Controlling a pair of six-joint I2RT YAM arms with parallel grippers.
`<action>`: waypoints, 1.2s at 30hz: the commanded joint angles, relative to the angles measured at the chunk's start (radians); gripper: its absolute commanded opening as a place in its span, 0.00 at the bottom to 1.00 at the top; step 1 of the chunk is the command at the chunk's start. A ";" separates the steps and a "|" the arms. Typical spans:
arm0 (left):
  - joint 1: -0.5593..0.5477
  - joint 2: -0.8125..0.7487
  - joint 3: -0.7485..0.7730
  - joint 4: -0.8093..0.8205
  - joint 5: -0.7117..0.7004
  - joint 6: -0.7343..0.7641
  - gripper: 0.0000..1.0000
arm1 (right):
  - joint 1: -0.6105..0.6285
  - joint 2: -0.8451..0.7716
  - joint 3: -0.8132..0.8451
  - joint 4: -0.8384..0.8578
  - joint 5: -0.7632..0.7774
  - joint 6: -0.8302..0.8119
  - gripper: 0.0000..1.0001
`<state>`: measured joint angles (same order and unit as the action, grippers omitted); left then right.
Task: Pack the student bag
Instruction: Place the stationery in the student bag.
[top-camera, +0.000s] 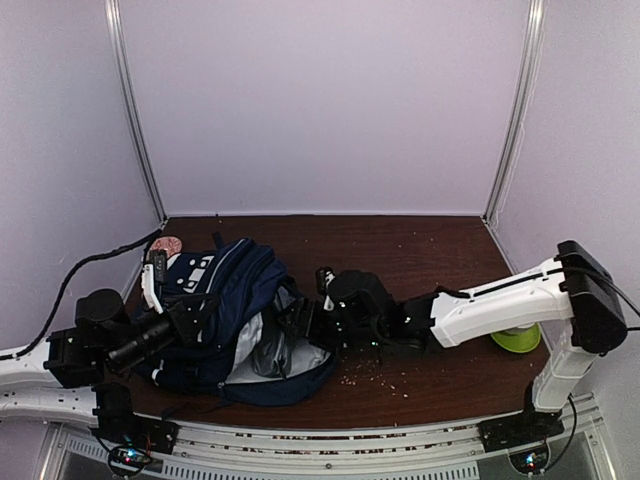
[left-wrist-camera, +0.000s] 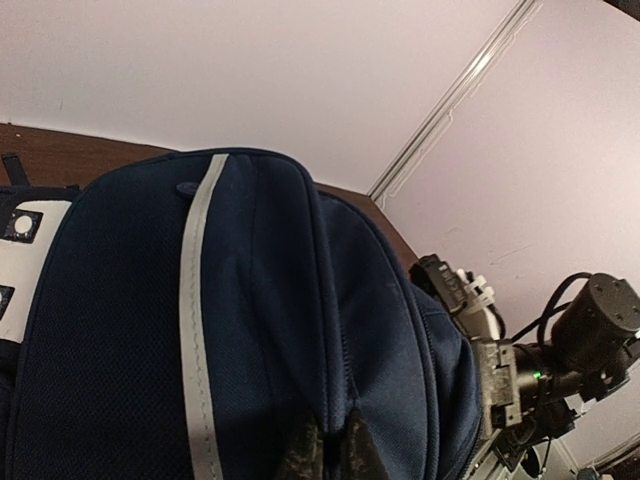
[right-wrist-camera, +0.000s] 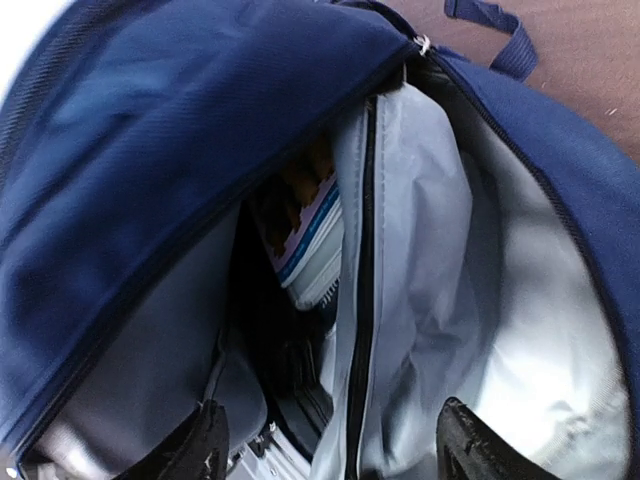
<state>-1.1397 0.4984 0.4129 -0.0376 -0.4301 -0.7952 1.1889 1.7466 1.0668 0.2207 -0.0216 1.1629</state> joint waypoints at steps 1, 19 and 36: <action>-0.002 -0.030 0.018 0.188 -0.002 0.003 0.00 | 0.000 -0.151 -0.032 -0.294 0.042 -0.171 0.71; -0.002 0.002 0.041 0.150 0.025 -0.014 0.00 | 0.047 0.068 0.213 -0.291 -0.138 -0.333 0.24; -0.002 -0.064 0.039 0.151 0.125 -0.036 0.00 | 0.027 0.304 0.371 -0.243 -0.123 -0.268 0.46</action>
<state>-1.1378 0.4950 0.4145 -0.0620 -0.3553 -0.8215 1.2270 2.0666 1.5082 -0.0708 -0.1638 0.8799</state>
